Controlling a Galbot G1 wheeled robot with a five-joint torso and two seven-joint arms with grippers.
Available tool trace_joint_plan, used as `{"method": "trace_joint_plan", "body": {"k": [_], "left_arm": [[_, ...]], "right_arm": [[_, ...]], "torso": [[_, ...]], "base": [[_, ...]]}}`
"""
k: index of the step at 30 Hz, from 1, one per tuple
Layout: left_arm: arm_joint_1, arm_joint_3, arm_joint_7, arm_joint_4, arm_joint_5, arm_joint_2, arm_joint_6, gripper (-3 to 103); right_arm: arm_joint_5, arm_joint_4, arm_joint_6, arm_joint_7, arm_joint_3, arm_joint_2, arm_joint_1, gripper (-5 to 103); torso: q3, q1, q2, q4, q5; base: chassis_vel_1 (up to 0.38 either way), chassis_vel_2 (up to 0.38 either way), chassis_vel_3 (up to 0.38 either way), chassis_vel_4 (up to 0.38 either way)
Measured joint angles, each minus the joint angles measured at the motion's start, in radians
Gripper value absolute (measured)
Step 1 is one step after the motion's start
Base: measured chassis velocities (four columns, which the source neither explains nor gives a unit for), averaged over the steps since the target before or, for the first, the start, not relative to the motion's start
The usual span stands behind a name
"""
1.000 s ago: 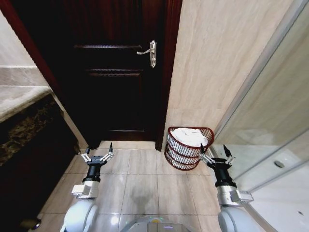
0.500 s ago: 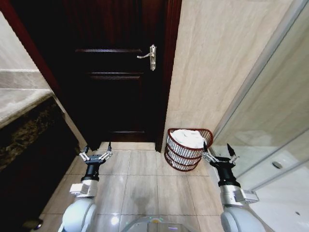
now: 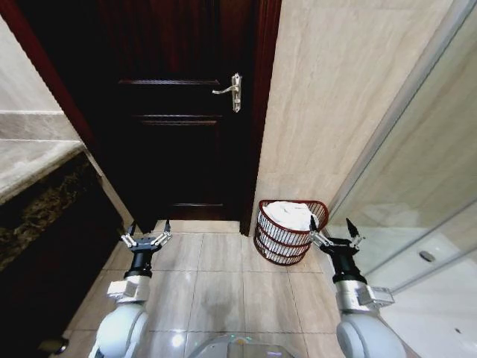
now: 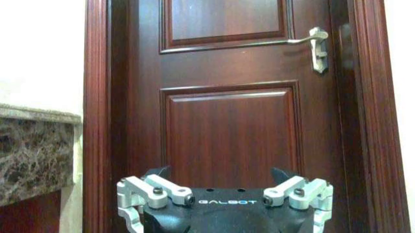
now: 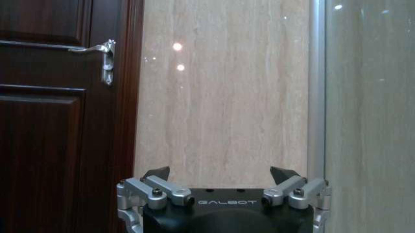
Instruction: Discard the used towel into the hamper.
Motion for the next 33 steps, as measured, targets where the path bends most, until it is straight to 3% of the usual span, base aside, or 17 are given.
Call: {"method": "trace_joint_plan", "body": {"k": [20,33], "left_arm": [[-0.019,0.010,-0.014,0.006,0.026,-0.028,-0.004,100],[-0.036,0.008,-0.045,0.009,0.032,-0.050,0.003,100]], "right_arm": [[0.019,0.010,-0.008,0.020,0.001,-0.021,-0.003,100],[0.019,0.018,-0.022,0.031,0.003,-0.029,-0.004,100]], "torso": [[0.022,0.014,0.037,0.0001,0.0000],[0.050,0.033,0.083,-0.0001,0.0001]], "base": [[0.000,0.000,0.000,0.000],[-0.019,-0.021,-0.024,-0.027]]}}
